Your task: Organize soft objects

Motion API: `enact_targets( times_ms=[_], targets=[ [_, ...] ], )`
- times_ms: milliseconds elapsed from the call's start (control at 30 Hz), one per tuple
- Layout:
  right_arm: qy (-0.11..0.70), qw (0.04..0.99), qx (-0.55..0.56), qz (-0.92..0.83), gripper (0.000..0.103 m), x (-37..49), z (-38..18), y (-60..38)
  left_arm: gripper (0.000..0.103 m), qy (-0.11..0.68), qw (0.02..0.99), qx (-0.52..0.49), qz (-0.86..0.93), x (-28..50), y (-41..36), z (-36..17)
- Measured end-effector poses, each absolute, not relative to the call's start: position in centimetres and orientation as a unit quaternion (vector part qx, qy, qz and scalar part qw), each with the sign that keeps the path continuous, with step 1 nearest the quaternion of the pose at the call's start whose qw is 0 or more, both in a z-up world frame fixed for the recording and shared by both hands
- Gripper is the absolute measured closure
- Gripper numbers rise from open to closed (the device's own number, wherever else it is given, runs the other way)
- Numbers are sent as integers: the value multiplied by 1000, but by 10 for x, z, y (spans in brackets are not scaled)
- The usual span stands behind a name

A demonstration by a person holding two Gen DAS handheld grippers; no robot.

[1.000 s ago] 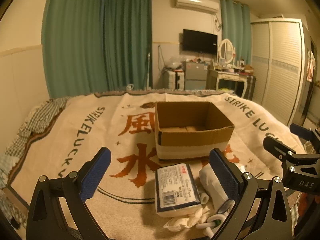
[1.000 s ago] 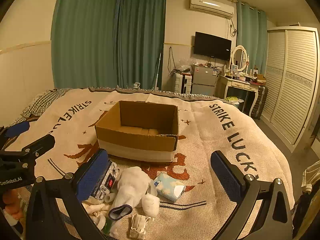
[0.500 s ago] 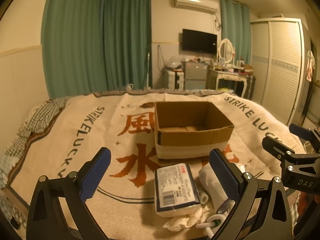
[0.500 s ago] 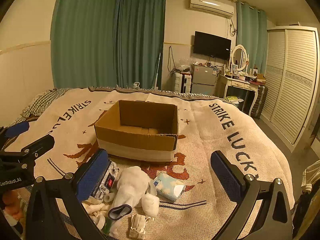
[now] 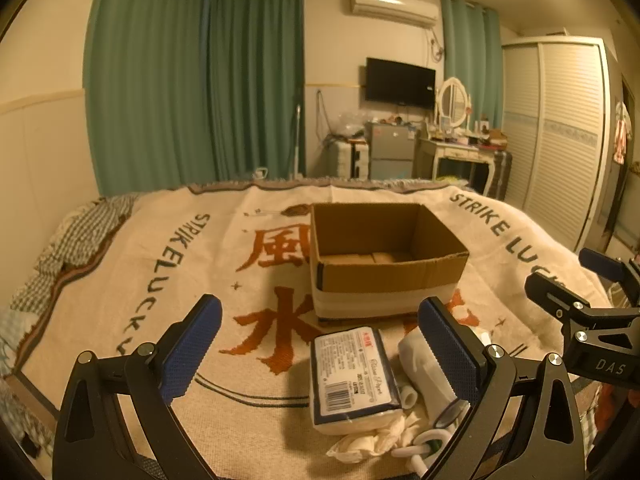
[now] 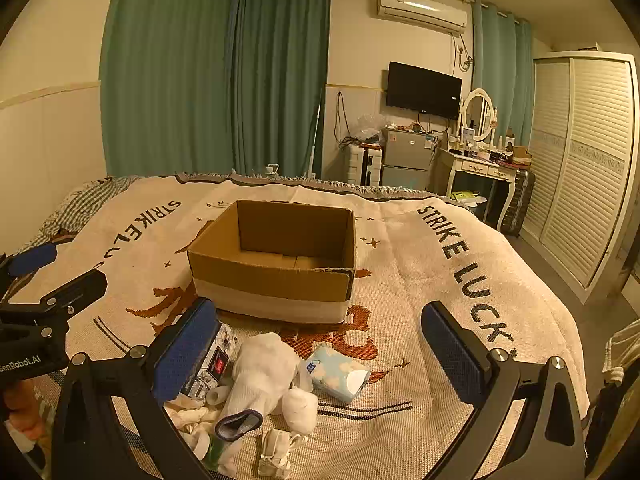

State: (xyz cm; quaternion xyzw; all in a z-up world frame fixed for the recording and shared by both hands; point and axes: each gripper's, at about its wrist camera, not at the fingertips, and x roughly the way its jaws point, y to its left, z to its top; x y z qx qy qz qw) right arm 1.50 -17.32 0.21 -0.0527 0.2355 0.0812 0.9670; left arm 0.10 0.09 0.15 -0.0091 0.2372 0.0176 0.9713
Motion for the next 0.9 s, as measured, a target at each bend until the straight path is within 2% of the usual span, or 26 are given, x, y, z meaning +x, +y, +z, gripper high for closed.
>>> enact_targets(
  times_ms=[900],
  targets=[
    [232,968,-54,78,0,11,4,-175,3,232,973,-7,16,1,-1,2]
  ],
)
